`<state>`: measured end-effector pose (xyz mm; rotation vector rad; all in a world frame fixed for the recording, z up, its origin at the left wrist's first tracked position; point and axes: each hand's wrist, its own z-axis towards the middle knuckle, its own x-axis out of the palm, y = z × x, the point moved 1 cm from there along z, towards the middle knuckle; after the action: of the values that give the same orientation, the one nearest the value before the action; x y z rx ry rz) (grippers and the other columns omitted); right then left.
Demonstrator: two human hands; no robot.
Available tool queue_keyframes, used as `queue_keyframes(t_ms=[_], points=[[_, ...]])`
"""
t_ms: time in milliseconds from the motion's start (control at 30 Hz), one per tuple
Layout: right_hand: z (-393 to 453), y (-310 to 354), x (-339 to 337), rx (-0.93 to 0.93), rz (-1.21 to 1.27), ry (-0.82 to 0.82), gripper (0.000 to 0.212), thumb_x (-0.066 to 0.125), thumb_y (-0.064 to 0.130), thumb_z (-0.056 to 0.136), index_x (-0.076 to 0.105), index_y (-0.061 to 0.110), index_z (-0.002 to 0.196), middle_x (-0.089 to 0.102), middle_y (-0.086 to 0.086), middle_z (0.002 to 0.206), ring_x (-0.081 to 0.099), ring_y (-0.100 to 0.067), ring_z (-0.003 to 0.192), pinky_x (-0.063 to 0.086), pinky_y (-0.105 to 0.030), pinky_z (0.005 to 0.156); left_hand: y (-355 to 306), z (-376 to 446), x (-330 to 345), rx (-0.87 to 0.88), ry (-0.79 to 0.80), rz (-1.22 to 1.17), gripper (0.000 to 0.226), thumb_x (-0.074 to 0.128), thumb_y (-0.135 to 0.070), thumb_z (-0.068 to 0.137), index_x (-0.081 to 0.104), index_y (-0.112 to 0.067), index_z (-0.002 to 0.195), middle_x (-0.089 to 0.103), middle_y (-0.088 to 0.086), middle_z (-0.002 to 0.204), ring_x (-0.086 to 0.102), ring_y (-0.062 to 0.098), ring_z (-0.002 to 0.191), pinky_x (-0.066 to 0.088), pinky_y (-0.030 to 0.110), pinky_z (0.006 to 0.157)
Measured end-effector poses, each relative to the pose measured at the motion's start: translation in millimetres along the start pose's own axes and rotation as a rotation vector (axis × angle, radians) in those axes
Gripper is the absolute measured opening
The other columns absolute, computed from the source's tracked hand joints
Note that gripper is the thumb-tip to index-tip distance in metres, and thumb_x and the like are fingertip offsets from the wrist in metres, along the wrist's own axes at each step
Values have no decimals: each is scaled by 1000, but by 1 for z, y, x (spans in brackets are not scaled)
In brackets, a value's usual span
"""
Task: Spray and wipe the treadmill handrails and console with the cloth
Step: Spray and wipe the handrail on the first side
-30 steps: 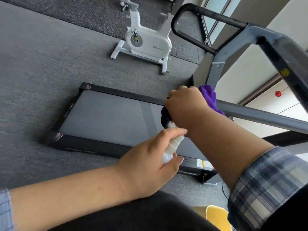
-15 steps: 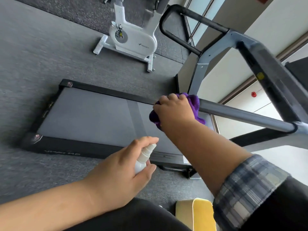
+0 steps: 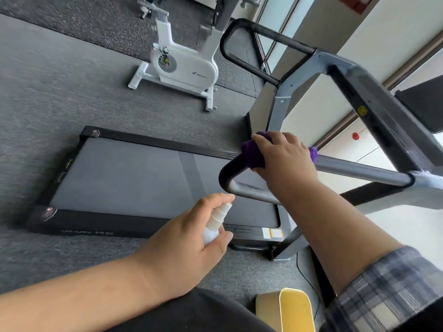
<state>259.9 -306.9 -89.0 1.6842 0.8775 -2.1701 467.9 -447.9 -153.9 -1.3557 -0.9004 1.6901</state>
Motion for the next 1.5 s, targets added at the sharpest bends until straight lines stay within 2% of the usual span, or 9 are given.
queue_keyframes(t_ms=[233, 400, 500, 633, 833, 1067, 1267, 1433, 1500], points=[[-4, 6, 6, -52, -60, -41, 69, 67, 40, 88, 36, 32, 150, 45, 1, 145, 35, -35, 135, 29, -44, 108, -6, 4, 20, 22, 66, 8, 52, 59, -43, 93, 29, -59, 132, 56, -22, 101, 59, 2, 85, 41, 9, 72], [-8, 20, 6, -54, -108, -15, 72, 69, 23, 77, 43, 25, 144, 45, -5, 143, 32, -41, 137, 28, -50, 110, -18, 8, 30, 71, 137, 33, 59, 64, -31, 96, 26, -59, 131, 57, -22, 100, 58, 3, 78, 44, 16, 70], [-12, 41, 15, -219, -170, -69, 44, 46, 17, 91, 54, 19, 134, 51, -6, 135, 35, -42, 136, 27, -53, 110, -24, 9, 32, 90, 136, 54, 61, 65, -31, 95, 25, -61, 129, 55, -25, 105, 57, 1, 81, 43, 13, 71], [-14, 68, 29, -340, -324, -70, 49, 22, 11, 100, 62, 18, 128, 59, -1, 126, 42, -38, 135, 29, -54, 115, -26, 5, 28, 99, 117, 65, 59, 64, -35, 94, 26, -64, 129, 55, -25, 107, 58, -2, 84, 39, 4, 72], [-6, 66, 33, -372, -242, -55, 39, 35, 15, 98, 58, 19, 129, 56, -2, 127, 41, -36, 127, 20, -52, 117, -19, -3, 12, 70, 65, 80, 65, 64, -36, 93, 22, -73, 126, 56, -26, 103, 59, 1, 83, 40, 7, 73], [-8, -2, 15, -130, 121, -190, 64, 76, 37, 80, 54, 32, 140, 53, 0, 142, 45, -34, 132, 33, -47, 111, -29, 2, 10, 110, 94, 102, 52, 49, -57, 86, 24, -62, 131, 56, -25, 105, 60, 3, 84, 46, 15, 75], [-40, -81, 32, 195, 154, -160, 73, 64, 54, 89, 34, 35, 152, 39, 3, 154, 21, -35, 148, 16, -60, 118, -33, 12, 21, 145, 138, 109, 54, 53, -52, 88, 25, -61, 132, 57, -26, 101, 59, 3, 80, 48, 19, 74], [-37, -92, 32, 239, 318, -95, 74, 64, 50, 88, 34, 33, 153, 32, 2, 159, 20, -31, 148, 15, -50, 120, -36, 19, 25, 175, 135, 134, 58, 59, -43, 92, 24, -68, 130, 58, -23, 99, 60, 4, 83, 41, 7, 70], [-33, -78, 31, 284, 348, -98, 77, 58, 60, 84, 36, 30, 151, 33, 1, 158, 20, -33, 148, 13, -51, 120, -37, 23, 27, 173, 129, 145, 56, 58, -44, 93, 23, -70, 129, 58, -23, 100, 60, 5, 85, 42, 9, 71]])
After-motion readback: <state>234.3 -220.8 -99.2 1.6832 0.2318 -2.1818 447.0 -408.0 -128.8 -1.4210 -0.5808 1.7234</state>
